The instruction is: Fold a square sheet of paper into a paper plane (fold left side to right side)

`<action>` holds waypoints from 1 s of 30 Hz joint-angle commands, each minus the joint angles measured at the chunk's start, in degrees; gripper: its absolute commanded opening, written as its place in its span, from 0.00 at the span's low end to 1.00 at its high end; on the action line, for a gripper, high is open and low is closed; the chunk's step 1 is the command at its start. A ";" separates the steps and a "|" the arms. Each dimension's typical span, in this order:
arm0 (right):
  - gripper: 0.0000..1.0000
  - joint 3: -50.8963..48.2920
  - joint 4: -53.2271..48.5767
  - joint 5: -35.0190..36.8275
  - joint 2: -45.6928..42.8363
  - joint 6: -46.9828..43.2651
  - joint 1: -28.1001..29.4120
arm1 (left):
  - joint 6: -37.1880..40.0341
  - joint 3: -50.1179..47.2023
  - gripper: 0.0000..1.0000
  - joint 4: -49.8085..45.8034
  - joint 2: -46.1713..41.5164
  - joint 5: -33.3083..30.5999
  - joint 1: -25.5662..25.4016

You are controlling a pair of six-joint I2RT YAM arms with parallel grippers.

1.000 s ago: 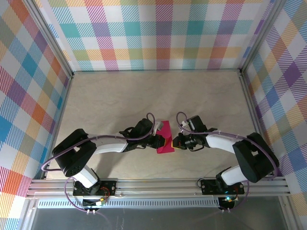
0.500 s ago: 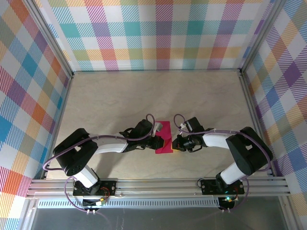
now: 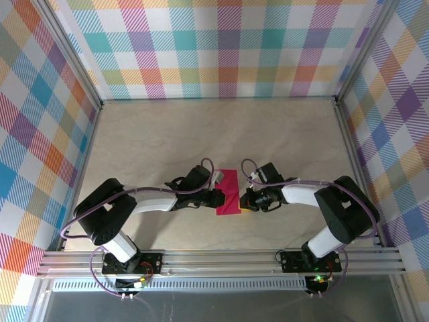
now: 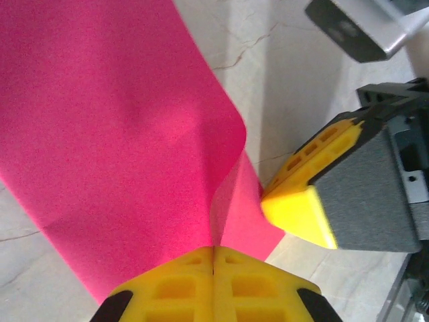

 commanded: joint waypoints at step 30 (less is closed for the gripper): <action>0.00 2.38 -6.63 4.56 3.36 -1.83 0.68 | 7.50 7.26 0.00 -11.14 4.37 -3.11 2.75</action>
